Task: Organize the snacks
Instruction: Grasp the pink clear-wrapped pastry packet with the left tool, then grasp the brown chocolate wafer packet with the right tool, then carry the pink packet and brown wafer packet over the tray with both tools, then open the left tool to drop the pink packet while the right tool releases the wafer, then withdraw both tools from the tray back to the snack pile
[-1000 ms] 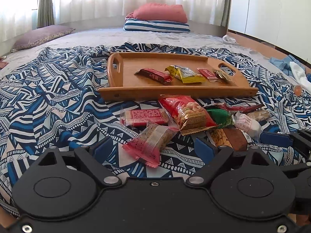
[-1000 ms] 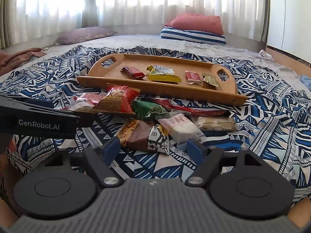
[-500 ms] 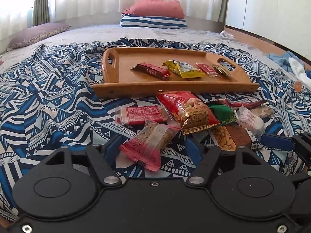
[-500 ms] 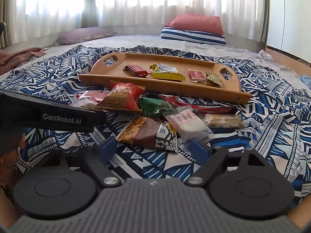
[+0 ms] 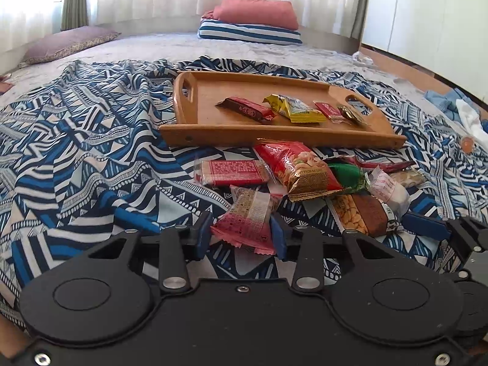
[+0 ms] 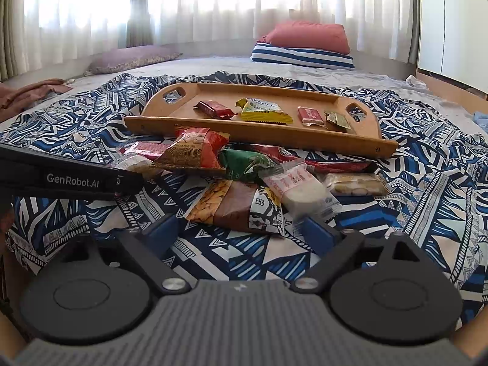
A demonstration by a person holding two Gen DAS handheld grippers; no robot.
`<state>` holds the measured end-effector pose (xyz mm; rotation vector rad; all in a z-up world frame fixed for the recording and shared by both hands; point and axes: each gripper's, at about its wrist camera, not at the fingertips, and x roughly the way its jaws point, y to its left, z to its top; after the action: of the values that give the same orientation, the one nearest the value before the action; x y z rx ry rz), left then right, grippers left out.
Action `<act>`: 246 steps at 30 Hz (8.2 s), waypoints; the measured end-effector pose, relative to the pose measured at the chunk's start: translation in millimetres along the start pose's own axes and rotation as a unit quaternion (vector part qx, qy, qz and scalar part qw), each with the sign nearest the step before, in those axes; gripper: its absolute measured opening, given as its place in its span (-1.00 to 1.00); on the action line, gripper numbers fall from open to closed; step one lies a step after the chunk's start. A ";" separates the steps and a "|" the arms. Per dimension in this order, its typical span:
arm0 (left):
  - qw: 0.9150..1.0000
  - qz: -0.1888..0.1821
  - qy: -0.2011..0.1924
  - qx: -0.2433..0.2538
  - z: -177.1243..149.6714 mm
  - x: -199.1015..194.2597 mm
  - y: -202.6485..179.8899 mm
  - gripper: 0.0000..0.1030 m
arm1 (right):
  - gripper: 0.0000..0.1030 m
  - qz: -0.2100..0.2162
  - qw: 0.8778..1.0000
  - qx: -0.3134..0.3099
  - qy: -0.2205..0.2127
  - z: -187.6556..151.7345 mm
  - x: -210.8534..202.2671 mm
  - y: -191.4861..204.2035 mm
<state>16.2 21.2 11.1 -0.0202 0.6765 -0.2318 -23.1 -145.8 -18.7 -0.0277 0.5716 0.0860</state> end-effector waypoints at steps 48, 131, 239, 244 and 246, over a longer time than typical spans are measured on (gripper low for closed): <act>1.000 -0.001 -0.009 -0.024 -3.1 -10.4 11.1 -0.42 | 0.64 -0.035 0.999 0.013 -0.020 11.6 4.9 15.9; 0.995 0.078 0.017 -0.056 147.5 167.0 8.4 -0.44 | 0.21 -0.100 0.984 -0.148 0.029 118.7 147.4 -115.7; 0.999 0.021 -0.014 -0.025 39.2 12.4 -1.0 0.97 | 1.00 -0.013 1.000 0.017 0.017 46.4 23.6 -79.2; 0.999 0.021 -0.004 -0.033 33.2 15.5 1.0 0.97 | 1.00 -0.014 0.999 0.025 0.028 37.2 27.0 -78.7; 0.999 0.020 -0.002 -0.035 31.5 16.6 0.8 0.97 | 1.00 -0.016 0.999 0.025 0.031 34.4 27.7 -77.9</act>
<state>48.6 16.6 25.4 -0.0739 0.6808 -0.1691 25.5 -219.6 -4.7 0.0088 0.6342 0.0396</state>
